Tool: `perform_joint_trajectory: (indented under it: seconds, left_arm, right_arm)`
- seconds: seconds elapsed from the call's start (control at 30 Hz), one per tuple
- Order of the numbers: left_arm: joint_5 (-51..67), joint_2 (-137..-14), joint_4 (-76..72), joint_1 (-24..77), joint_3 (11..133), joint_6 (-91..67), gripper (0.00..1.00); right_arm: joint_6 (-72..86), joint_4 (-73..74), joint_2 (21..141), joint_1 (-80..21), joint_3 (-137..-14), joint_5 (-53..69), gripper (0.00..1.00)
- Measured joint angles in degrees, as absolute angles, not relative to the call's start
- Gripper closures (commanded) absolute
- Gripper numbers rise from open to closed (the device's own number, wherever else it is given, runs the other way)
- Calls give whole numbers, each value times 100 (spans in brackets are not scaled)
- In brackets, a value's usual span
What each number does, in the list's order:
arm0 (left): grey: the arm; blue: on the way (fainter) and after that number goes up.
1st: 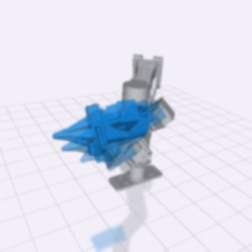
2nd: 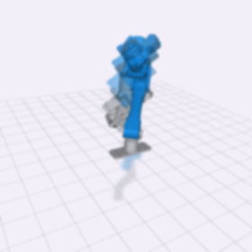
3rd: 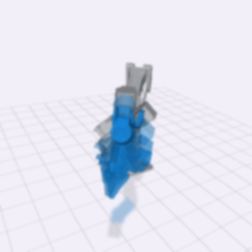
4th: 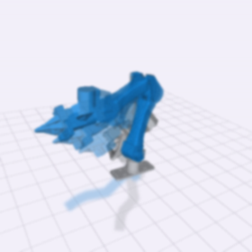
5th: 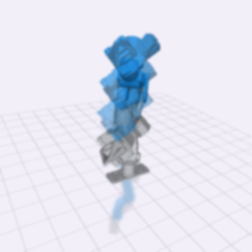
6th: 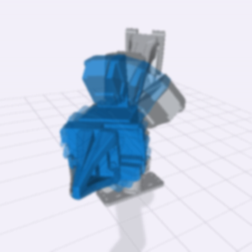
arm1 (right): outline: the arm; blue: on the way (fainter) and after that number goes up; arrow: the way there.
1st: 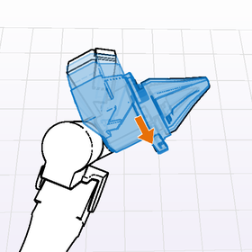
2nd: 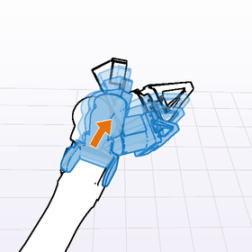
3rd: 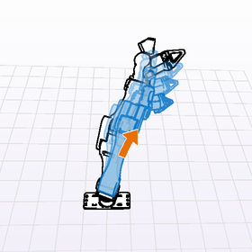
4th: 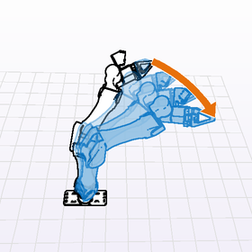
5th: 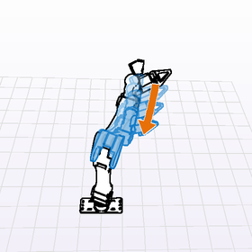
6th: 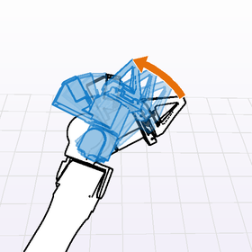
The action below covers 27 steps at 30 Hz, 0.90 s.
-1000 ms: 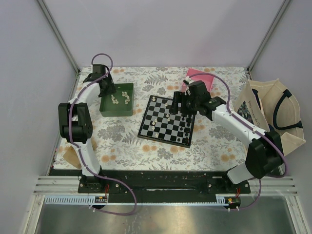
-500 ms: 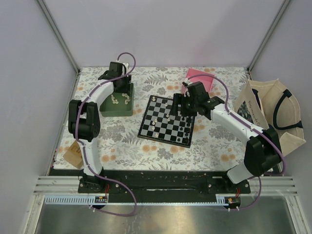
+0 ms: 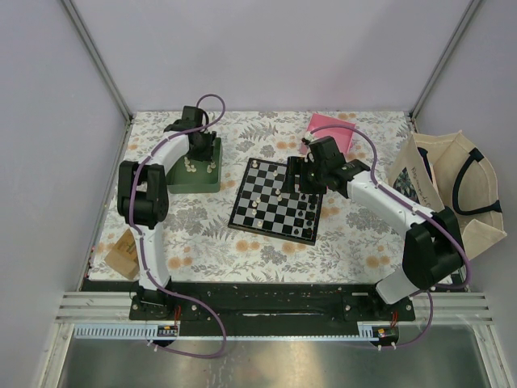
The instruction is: Set up the chess pieces on the board
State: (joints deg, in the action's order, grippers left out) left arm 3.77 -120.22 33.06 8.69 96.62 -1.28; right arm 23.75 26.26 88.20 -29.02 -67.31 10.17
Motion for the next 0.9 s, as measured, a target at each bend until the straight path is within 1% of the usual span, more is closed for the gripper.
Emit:
perform_joint_trajectory:
  seconds: [0.33,0.9]
  left_arm:
    - [399,-12022,3306,871,9590,-126,59]
    - [414,-12022,3312,871,9522,-23,61]
  right_arm:
    - [2329,2641,8906,-2880,-6814,1020,16]
    - [2292,2689,8989,-2869,-6825,1022,15]
